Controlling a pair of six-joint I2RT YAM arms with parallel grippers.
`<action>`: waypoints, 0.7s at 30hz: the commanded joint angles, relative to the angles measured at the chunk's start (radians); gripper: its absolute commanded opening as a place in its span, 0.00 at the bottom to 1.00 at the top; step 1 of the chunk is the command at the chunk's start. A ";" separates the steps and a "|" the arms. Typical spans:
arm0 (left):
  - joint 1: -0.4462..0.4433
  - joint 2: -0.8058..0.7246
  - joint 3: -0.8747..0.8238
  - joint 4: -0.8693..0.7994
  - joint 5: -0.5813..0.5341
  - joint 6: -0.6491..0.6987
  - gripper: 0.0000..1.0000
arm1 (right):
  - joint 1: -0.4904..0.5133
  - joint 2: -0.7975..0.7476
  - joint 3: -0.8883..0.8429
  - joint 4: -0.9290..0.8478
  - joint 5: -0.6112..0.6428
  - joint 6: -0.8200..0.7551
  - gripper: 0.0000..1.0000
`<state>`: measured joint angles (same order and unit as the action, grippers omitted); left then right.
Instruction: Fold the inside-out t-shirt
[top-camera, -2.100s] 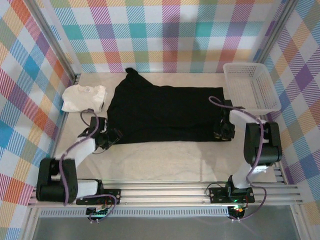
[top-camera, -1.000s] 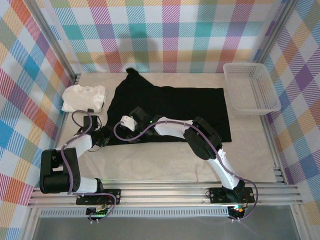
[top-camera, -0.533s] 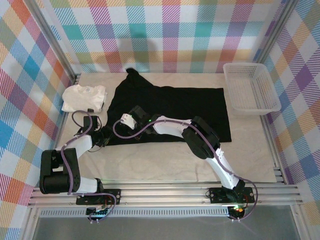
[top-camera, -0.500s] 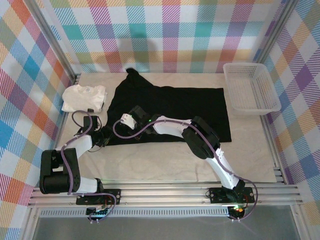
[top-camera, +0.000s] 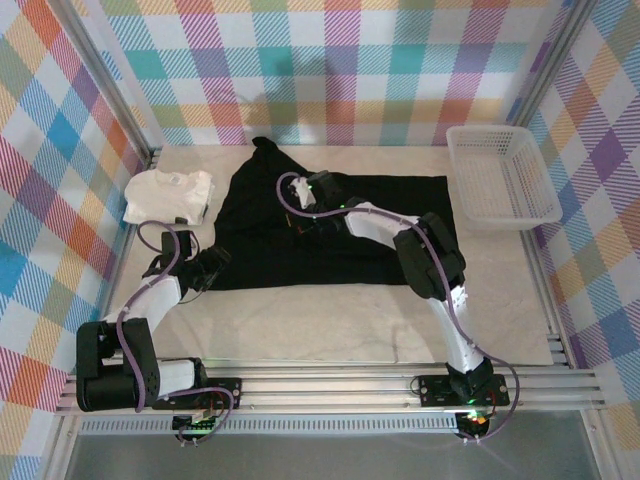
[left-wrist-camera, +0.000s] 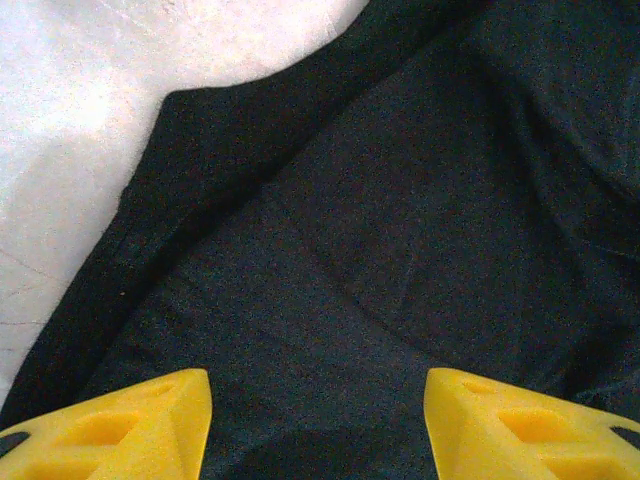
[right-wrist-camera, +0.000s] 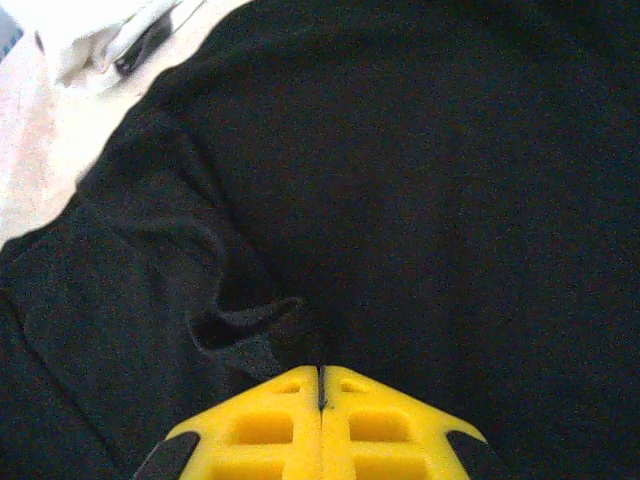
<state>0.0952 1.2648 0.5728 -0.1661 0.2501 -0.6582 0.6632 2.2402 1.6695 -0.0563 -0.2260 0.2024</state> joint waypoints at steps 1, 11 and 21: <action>0.012 -0.006 0.021 -0.026 0.001 0.017 0.59 | 0.005 0.043 0.074 -0.040 -0.085 0.089 0.00; 0.011 0.033 0.032 -0.006 0.001 0.025 0.59 | -0.014 0.145 0.294 -0.273 -0.022 0.138 0.00; 0.012 0.005 0.037 -0.022 -0.023 0.038 0.59 | -0.020 0.201 0.454 -0.486 0.143 0.183 0.08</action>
<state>0.0952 1.2911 0.5854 -0.1661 0.2436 -0.6453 0.6479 2.4195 2.0678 -0.4385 -0.1558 0.3542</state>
